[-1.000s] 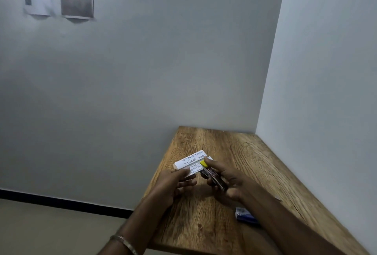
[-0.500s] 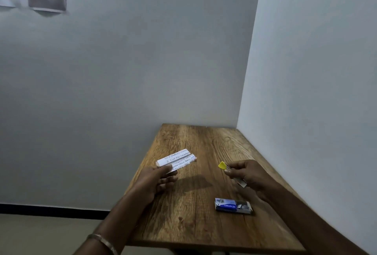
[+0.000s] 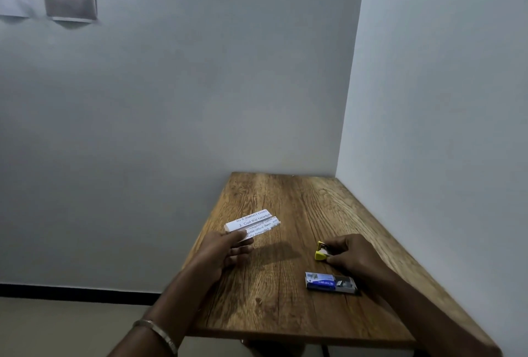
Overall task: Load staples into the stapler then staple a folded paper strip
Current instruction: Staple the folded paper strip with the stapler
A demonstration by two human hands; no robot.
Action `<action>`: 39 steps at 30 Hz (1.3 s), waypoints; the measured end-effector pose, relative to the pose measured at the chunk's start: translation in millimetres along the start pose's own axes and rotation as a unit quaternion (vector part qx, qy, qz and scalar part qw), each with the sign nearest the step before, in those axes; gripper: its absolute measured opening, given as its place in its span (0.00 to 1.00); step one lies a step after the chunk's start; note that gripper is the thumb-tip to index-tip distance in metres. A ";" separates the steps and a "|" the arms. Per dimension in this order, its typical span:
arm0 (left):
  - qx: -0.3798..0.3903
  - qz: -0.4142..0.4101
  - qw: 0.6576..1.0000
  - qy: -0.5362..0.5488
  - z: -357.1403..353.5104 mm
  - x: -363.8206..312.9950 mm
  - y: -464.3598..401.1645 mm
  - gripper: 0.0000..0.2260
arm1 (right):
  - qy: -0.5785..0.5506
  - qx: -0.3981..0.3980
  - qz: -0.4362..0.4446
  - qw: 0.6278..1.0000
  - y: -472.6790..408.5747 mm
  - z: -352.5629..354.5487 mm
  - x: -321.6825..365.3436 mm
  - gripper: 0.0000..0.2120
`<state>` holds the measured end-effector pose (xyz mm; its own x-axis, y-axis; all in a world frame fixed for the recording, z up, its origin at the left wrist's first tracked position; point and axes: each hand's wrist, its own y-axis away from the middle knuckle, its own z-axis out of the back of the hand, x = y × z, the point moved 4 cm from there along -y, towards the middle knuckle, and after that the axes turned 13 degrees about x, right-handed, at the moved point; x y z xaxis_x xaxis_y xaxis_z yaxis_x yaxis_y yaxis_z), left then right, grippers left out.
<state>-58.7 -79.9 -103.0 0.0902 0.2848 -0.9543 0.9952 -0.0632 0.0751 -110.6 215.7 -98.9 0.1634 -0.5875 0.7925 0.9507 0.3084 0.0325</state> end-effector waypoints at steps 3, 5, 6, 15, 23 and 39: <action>0.000 0.002 1.000 -0.005 0.6 0.0 0.0 0.12 | 0.007 -0.001 -0.002 1.000 0.8 -1.0 -3.3 0.18; -0.002 0.003 1.000 -0.006 1.0 0.2 0.2 0.12 | 0.000 -0.003 -0.003 1.000 0.7 -2.1 -4.3 0.18; -0.003 0.003 1.000 -0.006 1.2 0.2 0.4 0.12 | -0.008 -0.010 0.001 1.000 0.9 -2.0 -3.1 0.18; -0.004 0.010 1.000 -0.002 0.7 0.2 -0.1 0.10 | 0.048 -0.091 0.109 0.989 1.4 0.3 56.0 0.16; -0.003 0.027 1.000 -0.006 1.2 0.1 -1.1 0.09 | 0.177 -0.044 0.172 0.968 -10.4 -42.8 97.9 0.19; -0.007 0.112 0.978 -0.175 33.2 -31.1 -9.6 0.09 | 0.236 -0.065 0.230 0.942 -28.0 -84.8 112.4 0.10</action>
<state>-72.4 -119.8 -83.7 0.2906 -0.0791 -0.9536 0.9524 -0.0724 0.2962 -96.5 77.6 -62.3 0.6366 -0.6904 0.3437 0.7692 0.5364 -0.3473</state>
